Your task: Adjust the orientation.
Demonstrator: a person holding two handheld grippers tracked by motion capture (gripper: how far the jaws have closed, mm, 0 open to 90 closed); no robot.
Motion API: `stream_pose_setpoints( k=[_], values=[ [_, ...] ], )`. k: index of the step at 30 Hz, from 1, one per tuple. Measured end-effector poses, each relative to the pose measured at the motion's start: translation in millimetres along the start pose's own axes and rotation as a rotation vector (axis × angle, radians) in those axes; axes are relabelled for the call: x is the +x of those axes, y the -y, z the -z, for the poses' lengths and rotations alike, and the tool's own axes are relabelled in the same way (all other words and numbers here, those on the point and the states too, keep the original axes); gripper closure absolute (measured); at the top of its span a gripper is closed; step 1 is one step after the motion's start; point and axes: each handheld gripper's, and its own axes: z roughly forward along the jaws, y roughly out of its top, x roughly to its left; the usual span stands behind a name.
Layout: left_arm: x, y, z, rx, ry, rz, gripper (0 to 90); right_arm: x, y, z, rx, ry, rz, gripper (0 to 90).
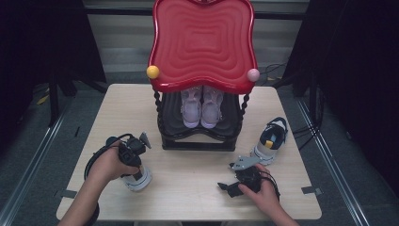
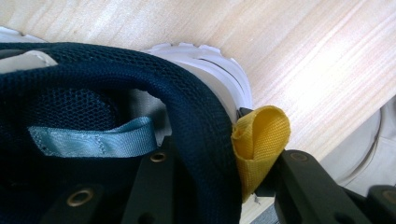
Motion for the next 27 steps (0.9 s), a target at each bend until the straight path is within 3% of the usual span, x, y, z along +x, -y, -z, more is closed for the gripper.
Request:
stream_pose_setpoints(
  k=[13,19,27],
  values=[
    [-0.9,-3.1,-9.1,0.033,0.042,-0.022,69.2,-0.1,-0.1,-0.1,0.001,0.000,-0.001,12.7],
    [-4.1,-4.3,-17.6,0.045,0.036,-0.040,68.9,-0.1,-0.1,-0.1,0.001,-0.001,0.000,12.7],
    [-4.4,-3.1,-22.7,0.032,0.044,-0.022,70.8,-0.1,-0.1,-0.1,0.000,0.000,0.000,12.8]
  ],
)
